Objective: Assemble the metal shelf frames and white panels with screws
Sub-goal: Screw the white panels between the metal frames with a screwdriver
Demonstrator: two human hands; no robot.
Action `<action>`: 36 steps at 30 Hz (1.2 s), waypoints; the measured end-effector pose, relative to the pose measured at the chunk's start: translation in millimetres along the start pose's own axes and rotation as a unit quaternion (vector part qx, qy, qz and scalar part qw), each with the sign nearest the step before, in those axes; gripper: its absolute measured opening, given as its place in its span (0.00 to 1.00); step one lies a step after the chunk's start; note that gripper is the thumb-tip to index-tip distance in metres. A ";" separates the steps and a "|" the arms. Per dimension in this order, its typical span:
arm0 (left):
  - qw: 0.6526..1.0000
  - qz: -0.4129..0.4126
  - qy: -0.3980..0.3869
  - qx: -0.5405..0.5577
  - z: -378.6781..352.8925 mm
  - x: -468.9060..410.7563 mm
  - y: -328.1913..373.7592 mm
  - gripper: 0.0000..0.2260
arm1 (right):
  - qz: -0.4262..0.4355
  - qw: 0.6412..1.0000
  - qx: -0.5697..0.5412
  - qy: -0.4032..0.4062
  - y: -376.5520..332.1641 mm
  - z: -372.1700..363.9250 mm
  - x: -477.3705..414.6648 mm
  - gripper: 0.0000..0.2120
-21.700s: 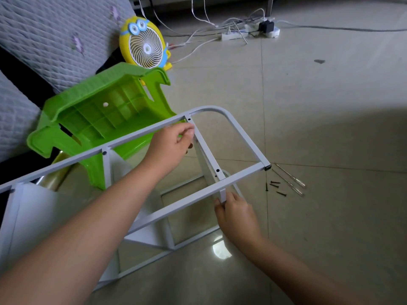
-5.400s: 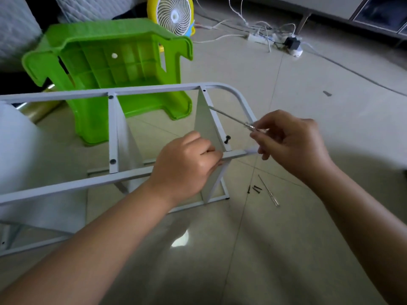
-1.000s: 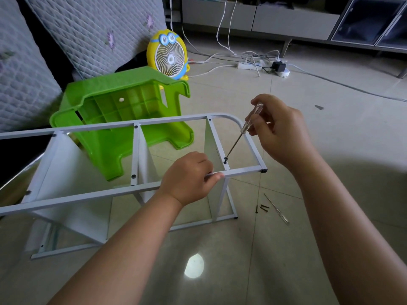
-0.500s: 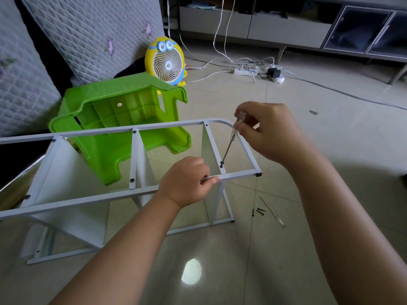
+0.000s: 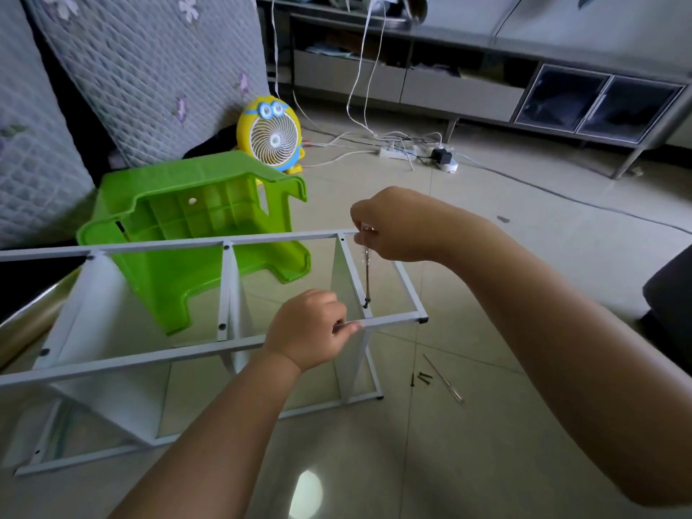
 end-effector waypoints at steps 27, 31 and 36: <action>1.000 0.008 0.010 -0.010 2.4 -0.4 -0.8 0.17 | 0.054 0.994 0.070 -0.068 -4.0 -11.7 0.9 0.11; 1.000 -0.001 0.006 -0.010 1.1 0.4 2.3 0.17 | 0.075 0.982 0.148 -0.088 -2.2 -16.1 -0.4 0.15; 1.000 -0.007 0.006 -0.013 1.4 1.0 0.8 0.18 | 0.004 0.985 0.125 -0.115 21.2 -19.0 -2.0 0.22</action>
Point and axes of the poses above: each hand's wrist, its own x-axis away from the middle knuckle, its own z-axis out of the back of the hand, y = z × x, the point moved 10 cm from there along -x, towards the middle knuckle, and after that the axes turned 12 degrees about x, right-handed, at the moved point
